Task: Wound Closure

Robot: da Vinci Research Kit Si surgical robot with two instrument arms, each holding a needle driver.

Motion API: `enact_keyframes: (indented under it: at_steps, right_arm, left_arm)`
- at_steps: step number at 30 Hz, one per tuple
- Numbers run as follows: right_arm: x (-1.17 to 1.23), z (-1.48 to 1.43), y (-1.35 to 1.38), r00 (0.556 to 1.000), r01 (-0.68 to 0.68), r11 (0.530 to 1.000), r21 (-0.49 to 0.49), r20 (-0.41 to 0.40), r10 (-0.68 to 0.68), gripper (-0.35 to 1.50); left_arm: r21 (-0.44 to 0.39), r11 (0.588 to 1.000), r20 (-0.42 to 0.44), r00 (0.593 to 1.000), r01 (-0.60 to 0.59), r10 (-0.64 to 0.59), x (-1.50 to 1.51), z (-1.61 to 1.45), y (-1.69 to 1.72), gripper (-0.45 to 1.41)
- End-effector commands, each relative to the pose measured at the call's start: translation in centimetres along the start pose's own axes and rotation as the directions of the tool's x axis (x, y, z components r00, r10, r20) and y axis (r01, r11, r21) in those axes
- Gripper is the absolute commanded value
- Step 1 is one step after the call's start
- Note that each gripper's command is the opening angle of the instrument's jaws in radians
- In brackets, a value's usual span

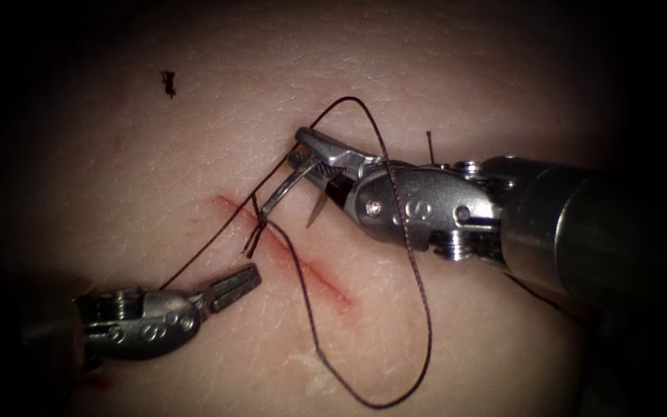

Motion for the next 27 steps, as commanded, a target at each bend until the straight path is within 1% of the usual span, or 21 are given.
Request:
enact_keyframes:
  at_steps: [1, 5, 10, 13, 19, 21, 27]
  right_arm:
    - [0.02, 0.1, -0.18, 1.0, 0.011, 1.0, 0.0, -0.006, -0.011, -0.35]
    - [0.02, 0.15, -0.35, 1.0, 0.027, 1.0, -0.005, -0.015, -0.027, -0.35]
    - [0.0, 0.2, -0.64, 0.998, 0.056, 0.998, -0.011, -0.038, -0.056, -0.35]
    - [-0.02, 0.19, -0.73, 0.997, 0.066, 0.998, -0.012, -0.042, -0.066, -0.35]
    - [-0.03, 0.08, -0.74, 0.996, 0.07, 0.997, -0.035, -0.06, -0.072, -0.35]
    - [-0.03, 0.05, -0.75, 0.996, 0.038, 0.998, -0.056, -0.073, -0.042, -0.35]
    - [0.0, 0.05, -0.9, 0.996, 0.018, 0.997, -0.081, -0.09, -0.025, -0.35]
  left_arm:
    - [-0.003, 1.0, 0.003, 1.0, 0.007, -0.007, -0.05, 0.06, 0.09, -0.38]
    - [0.0, 1.0, 0.009, 1.0, 0.012, -0.012, -0.09, 0.07, 0.08, -0.38]
    - [-0.004, 1.0, 0.019, 1.0, 0.018, -0.018, -0.19, 0.06, 0.1, -0.38]
    - [-0.001, 1.0, 0.024, 0.999, 0.028, -0.028, -0.24, 0.05, 0.1, -0.38]
    - [0.004, 1.0, 0.039, 0.999, 0.029, -0.029, -0.25, 0.04, 0.13, -0.38]
    - [0.004, 1.0, 0.043, 0.999, 0.03, -0.03, -0.24, 0.05, 0.14, -0.4]
    - [0.007, 1.0, 0.048, 0.998, 0.03, -0.03, -0.25, 0.08, 0.15, -0.4]
